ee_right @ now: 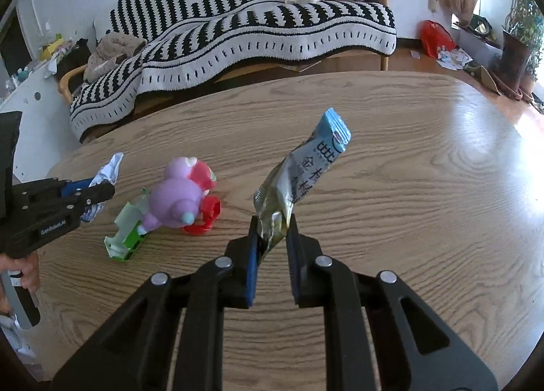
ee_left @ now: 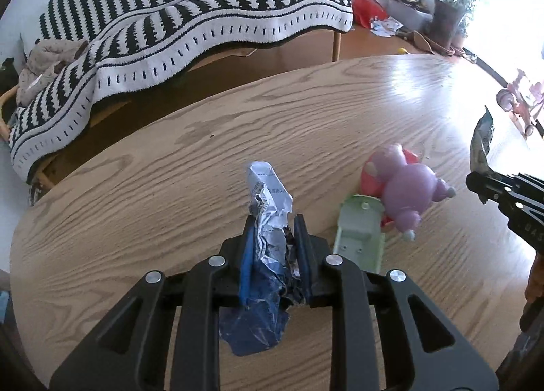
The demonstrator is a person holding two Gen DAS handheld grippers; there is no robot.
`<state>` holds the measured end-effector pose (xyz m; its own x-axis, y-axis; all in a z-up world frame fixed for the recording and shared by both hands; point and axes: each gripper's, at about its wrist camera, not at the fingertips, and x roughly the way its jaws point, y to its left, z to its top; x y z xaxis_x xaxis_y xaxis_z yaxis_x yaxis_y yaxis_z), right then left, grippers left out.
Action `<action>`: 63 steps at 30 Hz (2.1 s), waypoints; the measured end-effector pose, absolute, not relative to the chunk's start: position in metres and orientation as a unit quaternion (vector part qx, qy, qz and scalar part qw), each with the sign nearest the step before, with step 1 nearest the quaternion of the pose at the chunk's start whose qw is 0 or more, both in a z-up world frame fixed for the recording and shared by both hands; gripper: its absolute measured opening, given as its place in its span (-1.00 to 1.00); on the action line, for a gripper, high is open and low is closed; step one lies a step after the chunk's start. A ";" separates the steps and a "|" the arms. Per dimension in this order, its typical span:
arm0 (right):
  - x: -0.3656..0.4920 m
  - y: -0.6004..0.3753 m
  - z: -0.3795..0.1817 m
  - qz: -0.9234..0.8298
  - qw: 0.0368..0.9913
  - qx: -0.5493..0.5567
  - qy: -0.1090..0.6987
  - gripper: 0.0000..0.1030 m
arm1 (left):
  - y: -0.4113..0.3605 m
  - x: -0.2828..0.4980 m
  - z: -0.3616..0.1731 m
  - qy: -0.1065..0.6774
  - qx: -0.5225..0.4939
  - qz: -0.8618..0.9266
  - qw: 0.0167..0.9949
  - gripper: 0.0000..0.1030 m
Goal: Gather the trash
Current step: 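Grasp the blue foil wrapper with the left tool while the right tool grasps the snack wrapper, then carry both held items to the black bin and open both tools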
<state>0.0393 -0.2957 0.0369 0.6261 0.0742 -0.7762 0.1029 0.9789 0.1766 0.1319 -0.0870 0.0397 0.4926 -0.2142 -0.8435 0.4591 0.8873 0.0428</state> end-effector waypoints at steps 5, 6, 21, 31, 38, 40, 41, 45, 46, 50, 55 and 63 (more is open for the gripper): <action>0.035 -0.290 0.043 -0.004 0.896 0.102 0.432 -0.70 | -0.091 0.123 0.047 0.460 0.136 -0.196 0.855 -0.58; 0.034 -0.290 0.043 -0.003 0.896 0.103 0.431 -0.70 | -0.091 0.121 0.049 0.460 0.135 -0.195 0.856 -0.58; -0.073 -0.307 0.091 0.018 0.924 0.184 0.334 -0.70 | -0.102 0.019 0.105 0.439 0.075 -0.273 0.853 -0.58; -0.283 -0.403 0.095 -0.099 0.913 0.187 0.347 -0.70 | -0.238 -0.144 0.103 0.440 0.083 -0.444 0.776 -0.58; -0.381 -0.452 0.035 -0.148 0.873 0.248 0.392 -0.70 | -0.308 -0.240 0.029 0.517 0.102 -0.493 0.693 -0.58; -0.396 -0.464 0.003 -0.149 0.853 0.281 0.414 -0.70 | -0.321 -0.261 -0.005 0.550 0.096 -0.508 0.656 -0.58; -0.401 -0.469 -0.016 -0.148 0.839 0.299 0.429 -0.70 | -0.326 -0.269 -0.023 0.566 0.093 -0.514 0.638 -0.58; -0.416 -0.473 -0.067 -0.151 0.805 0.330 0.469 -0.70 | -0.331 -0.286 -0.072 0.607 0.108 -0.496 0.612 -0.58; -0.420 -0.475 -0.074 -0.152 0.799 0.339 0.472 -0.70 | -0.332 -0.284 -0.074 0.612 0.102 -0.494 0.609 -0.58; -0.424 -0.480 -0.084 -0.149 0.792 0.351 0.478 -0.70 | -0.332 -0.275 -0.074 0.614 0.094 -0.491 0.612 -0.58; -0.409 -0.479 -0.088 -0.142 0.790 0.339 0.491 -0.70 | -0.333 -0.274 -0.077 0.617 0.094 -0.486 0.612 -0.58; -0.406 -0.493 -0.094 -0.157 0.769 0.392 0.481 0.12 | -0.332 -0.274 -0.076 0.613 0.099 -0.461 0.634 0.43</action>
